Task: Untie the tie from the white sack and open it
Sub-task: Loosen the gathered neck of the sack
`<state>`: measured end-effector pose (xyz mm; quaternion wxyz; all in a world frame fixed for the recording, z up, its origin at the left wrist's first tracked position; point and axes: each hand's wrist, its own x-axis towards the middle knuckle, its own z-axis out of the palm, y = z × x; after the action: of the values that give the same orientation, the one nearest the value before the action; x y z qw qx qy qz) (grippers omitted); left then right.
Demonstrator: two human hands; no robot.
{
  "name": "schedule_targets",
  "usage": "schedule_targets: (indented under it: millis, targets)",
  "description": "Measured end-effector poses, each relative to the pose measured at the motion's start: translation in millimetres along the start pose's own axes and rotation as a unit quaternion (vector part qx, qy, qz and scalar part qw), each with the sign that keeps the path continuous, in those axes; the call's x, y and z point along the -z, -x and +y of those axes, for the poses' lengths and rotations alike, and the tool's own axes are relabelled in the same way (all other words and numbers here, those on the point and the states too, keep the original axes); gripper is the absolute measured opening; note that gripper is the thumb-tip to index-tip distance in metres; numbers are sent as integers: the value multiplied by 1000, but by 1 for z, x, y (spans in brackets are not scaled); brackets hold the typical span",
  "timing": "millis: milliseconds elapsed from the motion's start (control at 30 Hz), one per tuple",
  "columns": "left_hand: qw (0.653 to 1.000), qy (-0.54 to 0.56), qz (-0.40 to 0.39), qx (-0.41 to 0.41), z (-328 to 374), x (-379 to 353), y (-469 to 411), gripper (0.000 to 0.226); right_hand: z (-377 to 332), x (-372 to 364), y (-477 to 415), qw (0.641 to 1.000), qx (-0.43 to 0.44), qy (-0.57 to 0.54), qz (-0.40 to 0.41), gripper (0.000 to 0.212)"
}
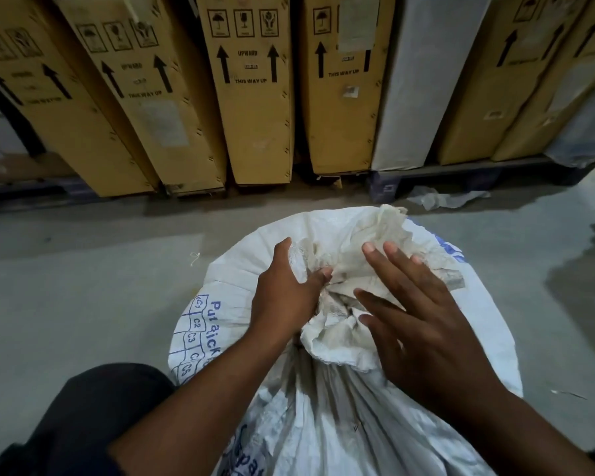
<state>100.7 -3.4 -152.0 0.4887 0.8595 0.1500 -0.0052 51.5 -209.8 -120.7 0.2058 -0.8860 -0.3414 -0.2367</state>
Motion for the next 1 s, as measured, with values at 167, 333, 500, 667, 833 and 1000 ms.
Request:
schedule_targets:
  millis: [167,333,500,667,833,1000]
  targets:
    - [1000,11,7,7,3,1,-2,89,2,-4,6,996,-44,-51,-63,36]
    - [999,33,42,5,0,5,-6,85,13,-10,10,947,-136,-74,-281,74]
    - [992,51,114,8,4,19,-14,69,14,-10,8,926,-188,-67,-320,66]
    - [994,20,109,6,3,32,-20,71,14,-3,2,911,-230,-131,-317,20]
    - [992,-122,30,3,4,42,-19,77,23,16,-2,866,-231,-102,-431,11]
    - [957,-274,51,-83,22,34,4,99,26,24,-1,891,-248,-195,-326,20]
